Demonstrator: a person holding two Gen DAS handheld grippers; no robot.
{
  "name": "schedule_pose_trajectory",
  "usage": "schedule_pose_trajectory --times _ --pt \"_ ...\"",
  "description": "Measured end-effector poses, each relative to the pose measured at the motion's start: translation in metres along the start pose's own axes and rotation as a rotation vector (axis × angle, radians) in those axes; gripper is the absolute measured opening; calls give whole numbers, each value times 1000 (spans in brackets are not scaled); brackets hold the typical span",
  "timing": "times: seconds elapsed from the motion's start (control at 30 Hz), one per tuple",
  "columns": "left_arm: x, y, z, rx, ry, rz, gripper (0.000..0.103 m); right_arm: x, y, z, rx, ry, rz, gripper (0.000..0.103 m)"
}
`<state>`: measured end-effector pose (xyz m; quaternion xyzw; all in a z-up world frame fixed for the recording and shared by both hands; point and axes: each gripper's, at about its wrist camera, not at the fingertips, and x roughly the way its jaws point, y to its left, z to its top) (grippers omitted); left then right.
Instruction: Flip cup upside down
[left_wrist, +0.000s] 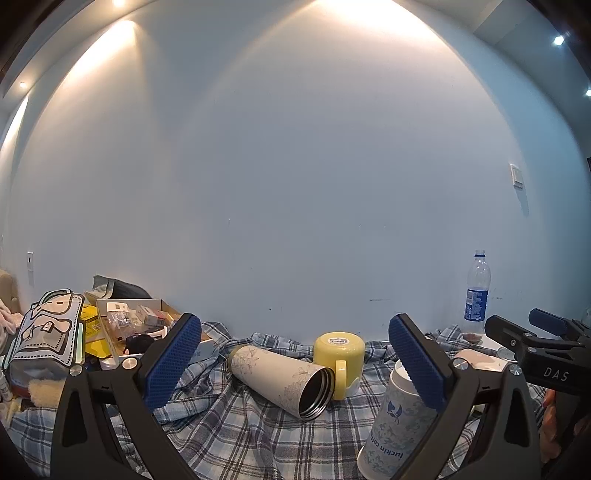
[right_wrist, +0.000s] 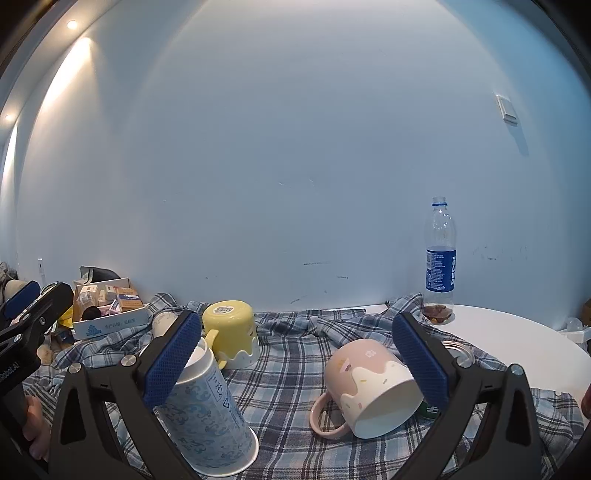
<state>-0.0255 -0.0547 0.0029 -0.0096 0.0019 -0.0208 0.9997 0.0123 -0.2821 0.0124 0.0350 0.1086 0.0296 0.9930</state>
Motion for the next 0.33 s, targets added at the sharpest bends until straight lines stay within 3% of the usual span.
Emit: schedule_pose_trajectory --times 0.33 --pt "1 -1 1 3 3 1 103 1 0 0 0 5 1 103"
